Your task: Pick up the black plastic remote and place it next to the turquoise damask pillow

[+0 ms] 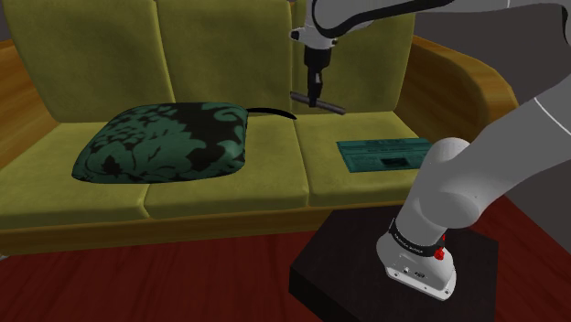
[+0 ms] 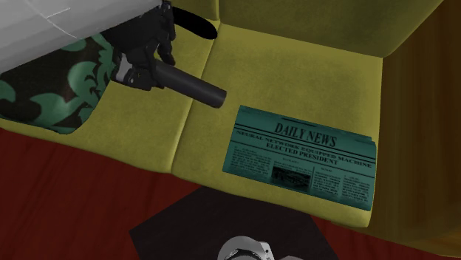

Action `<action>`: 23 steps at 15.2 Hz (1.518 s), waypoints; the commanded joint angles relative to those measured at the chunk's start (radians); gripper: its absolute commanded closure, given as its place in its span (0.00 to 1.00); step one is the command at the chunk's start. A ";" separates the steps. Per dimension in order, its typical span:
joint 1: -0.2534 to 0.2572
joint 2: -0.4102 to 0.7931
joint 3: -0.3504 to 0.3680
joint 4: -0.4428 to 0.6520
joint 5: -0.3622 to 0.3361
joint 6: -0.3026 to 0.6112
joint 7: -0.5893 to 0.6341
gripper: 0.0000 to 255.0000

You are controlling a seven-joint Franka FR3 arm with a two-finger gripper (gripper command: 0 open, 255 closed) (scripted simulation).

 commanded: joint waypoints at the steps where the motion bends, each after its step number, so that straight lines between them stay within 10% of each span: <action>1: 0.016 -0.007 0.035 -0.009 0.013 -0.001 0.047 1.00; 13: 0.132 0.019 0.262 0.005 0.106 -0.009 0.341 1.00; 23: 0.132 0.040 0.263 -0.113 0.104 0.130 0.347 1.00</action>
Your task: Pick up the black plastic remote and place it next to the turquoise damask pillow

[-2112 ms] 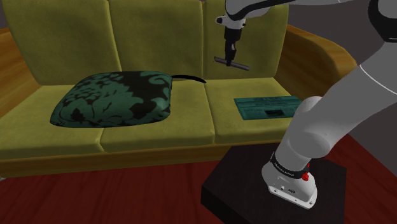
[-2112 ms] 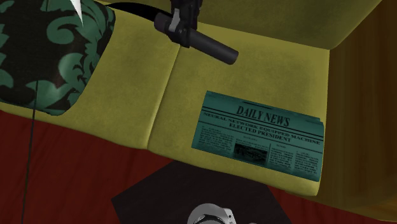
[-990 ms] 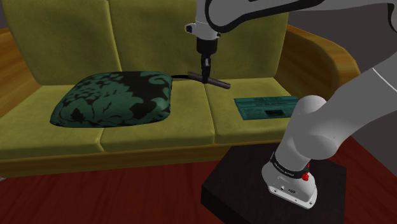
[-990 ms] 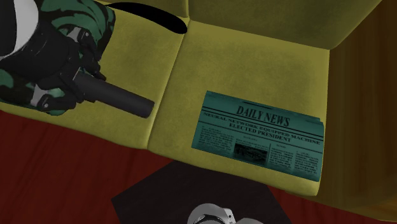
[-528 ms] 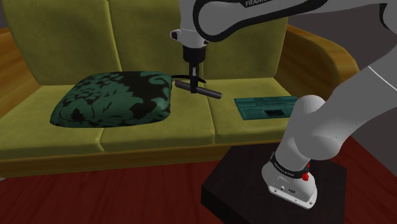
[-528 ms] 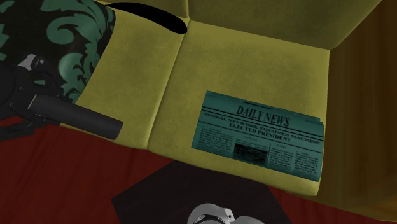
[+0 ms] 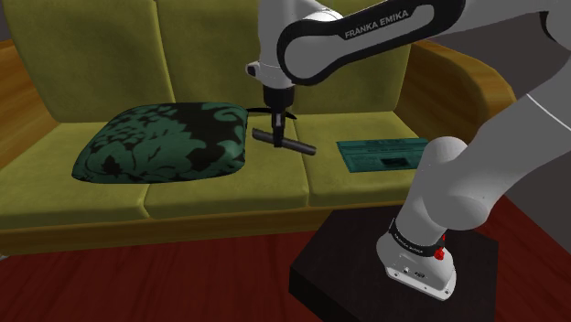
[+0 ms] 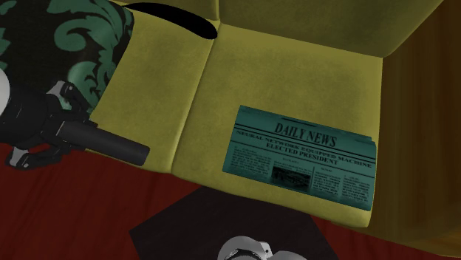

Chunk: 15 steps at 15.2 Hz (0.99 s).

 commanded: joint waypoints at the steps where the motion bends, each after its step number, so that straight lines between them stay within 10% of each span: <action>1: 0.000 0.006 0.000 -0.021 -0.001 0.027 0.001 1.00; 15: -0.003 0.082 0.002 -0.152 -0.008 0.234 0.012 1.00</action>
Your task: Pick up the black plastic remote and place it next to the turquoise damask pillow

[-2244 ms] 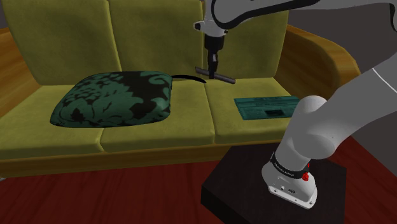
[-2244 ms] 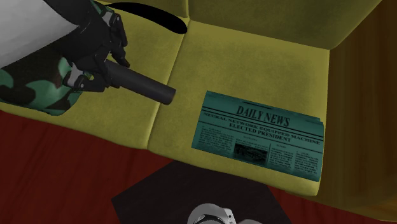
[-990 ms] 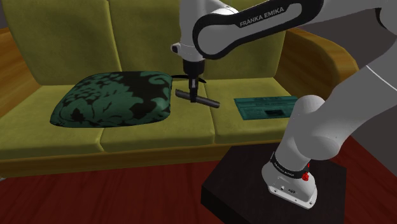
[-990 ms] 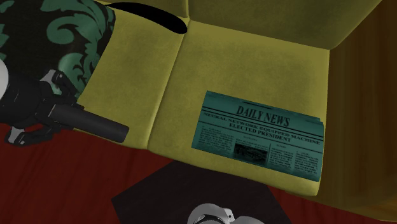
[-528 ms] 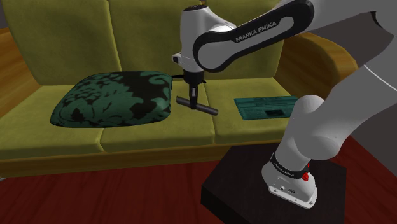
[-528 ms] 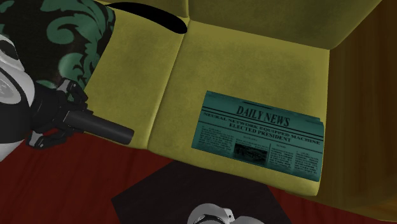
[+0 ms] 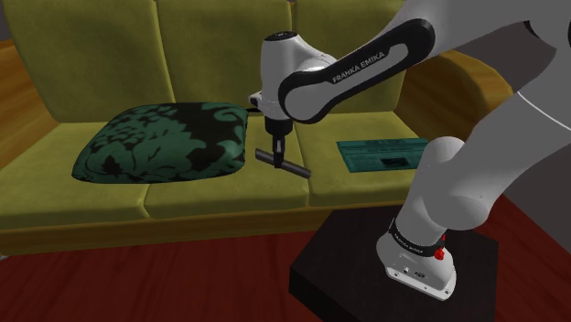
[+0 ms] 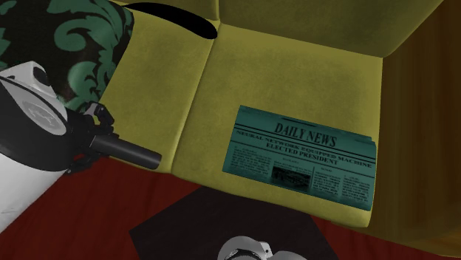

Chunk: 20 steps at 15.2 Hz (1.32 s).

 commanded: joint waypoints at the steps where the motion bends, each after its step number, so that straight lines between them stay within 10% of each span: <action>1: -0.001 0.017 0.000 -0.016 -0.001 0.033 0.002 1.00; 20: -0.006 0.129 0.003 -0.091 -0.014 0.221 0.017 1.00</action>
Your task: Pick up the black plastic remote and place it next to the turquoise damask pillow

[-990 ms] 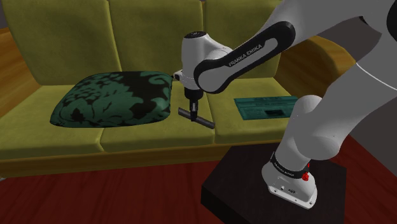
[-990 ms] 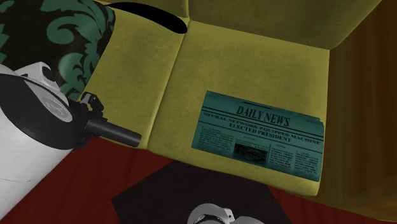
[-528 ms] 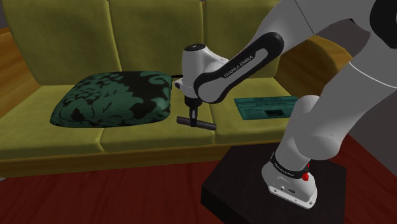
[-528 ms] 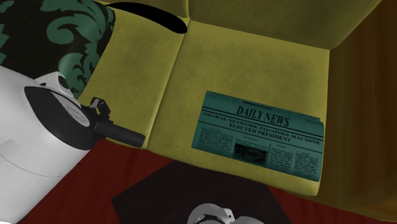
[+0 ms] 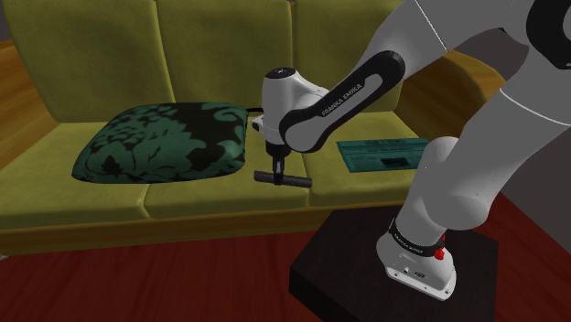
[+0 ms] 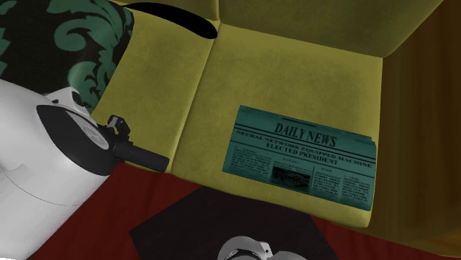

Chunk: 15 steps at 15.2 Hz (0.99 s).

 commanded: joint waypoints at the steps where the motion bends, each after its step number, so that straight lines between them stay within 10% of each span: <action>1: 0.000 0.000 0.000 -0.001 0.000 0.000 0.000 0.00; 15: 0.006 -0.099 0.001 0.051 0.012 -0.151 -0.008 0.00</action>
